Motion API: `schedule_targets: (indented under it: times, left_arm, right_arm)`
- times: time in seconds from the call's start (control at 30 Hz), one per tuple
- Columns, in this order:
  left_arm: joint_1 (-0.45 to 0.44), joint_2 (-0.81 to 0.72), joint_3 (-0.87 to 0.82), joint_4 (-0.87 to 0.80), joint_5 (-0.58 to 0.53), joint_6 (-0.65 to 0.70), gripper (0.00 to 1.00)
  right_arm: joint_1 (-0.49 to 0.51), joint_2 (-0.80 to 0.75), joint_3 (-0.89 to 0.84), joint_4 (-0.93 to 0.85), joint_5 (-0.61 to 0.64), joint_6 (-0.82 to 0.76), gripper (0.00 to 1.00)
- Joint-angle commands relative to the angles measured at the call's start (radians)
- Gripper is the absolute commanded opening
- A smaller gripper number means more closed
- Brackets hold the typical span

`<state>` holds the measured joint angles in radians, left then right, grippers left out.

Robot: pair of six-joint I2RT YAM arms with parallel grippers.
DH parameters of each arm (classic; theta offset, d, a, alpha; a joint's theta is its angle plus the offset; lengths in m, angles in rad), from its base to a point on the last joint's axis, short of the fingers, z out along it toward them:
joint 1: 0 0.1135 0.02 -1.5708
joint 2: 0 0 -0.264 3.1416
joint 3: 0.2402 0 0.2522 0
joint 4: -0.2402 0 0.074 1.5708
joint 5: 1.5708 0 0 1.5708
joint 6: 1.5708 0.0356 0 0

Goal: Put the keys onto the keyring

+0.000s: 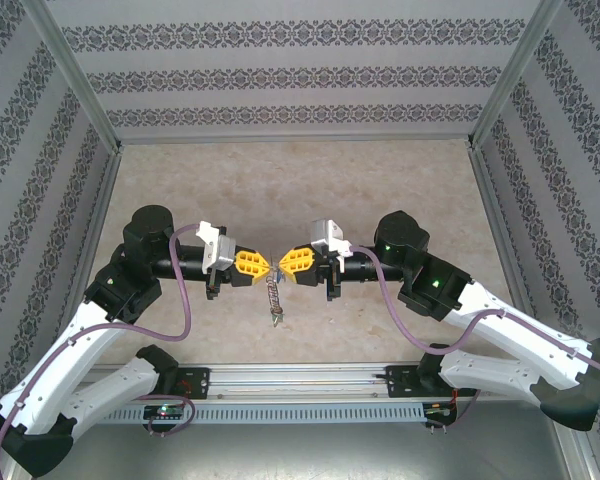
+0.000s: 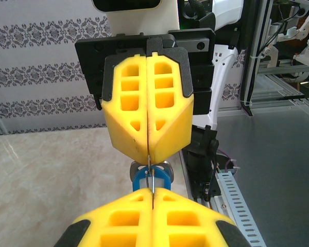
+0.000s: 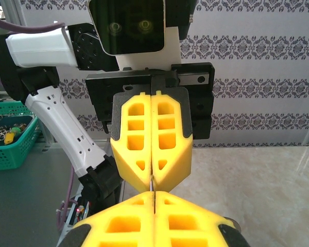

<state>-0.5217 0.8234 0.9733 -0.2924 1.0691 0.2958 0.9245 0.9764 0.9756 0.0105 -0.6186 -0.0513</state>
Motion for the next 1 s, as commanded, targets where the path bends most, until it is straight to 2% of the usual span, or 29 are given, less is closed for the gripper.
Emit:
schedule_targets:
  times: [0.0,0.5,0.97]
  left_arm:
    - [0.009,-0.014,0.026,0.050,0.029,0.004,0.00]
    - [0.009,-0.006,0.026,0.046,0.042,0.009,0.00]
    - [-0.001,-0.004,0.068,-0.074,0.039,0.118,0.00]
  right_arm:
    - [-0.010,0.005,0.012,0.042,-0.028,0.017,0.00]
    - [-0.009,0.015,0.024,0.044,-0.046,0.020,0.00]
    - [-0.009,0.035,0.050,0.038,-0.063,0.034,0.00]
